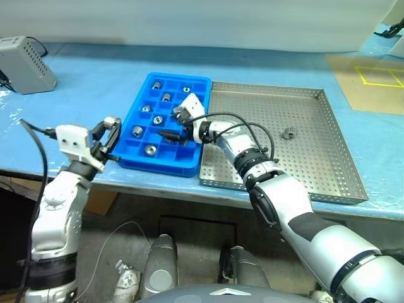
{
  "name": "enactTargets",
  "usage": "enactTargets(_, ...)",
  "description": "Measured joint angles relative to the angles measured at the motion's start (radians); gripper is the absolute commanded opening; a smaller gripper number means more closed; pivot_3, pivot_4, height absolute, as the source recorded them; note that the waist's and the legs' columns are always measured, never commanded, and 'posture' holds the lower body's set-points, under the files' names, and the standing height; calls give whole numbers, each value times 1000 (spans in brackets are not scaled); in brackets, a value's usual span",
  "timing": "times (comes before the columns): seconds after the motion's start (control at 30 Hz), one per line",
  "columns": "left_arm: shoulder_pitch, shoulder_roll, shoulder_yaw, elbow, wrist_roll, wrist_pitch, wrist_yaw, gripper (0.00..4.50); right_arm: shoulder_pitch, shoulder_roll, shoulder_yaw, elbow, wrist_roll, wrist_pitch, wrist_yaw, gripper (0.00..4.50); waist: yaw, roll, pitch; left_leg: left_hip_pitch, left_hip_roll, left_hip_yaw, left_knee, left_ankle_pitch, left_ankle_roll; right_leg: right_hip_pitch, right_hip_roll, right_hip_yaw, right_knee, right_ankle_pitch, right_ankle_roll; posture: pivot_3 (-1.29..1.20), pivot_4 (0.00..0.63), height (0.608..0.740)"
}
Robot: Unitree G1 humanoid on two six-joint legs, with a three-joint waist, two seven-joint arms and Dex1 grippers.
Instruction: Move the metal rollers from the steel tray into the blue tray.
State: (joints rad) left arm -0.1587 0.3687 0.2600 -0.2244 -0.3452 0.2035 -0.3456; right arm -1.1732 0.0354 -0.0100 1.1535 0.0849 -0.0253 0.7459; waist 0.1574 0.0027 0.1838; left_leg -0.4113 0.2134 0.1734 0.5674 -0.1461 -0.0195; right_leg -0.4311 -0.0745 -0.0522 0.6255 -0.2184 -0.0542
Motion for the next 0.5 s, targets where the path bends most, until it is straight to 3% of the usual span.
enactTargets(0.23,-203,-66,-117,196,65,-13,3,1290,-31,-50,-101,-55,64,-6,-96,4296,-24,0,0,-1,0,3,1,1,-1,0,0,0,0,0,0,28,150,740)
enactTargets(0.5,-361,-102,-160,415,107,-41,-20,1290,141,-101,-102,-278,76,72,-120,4296,-87,0,0,-3,-5,3,4,1,-1,-1,1,0,0,0,0,-148,150,740)
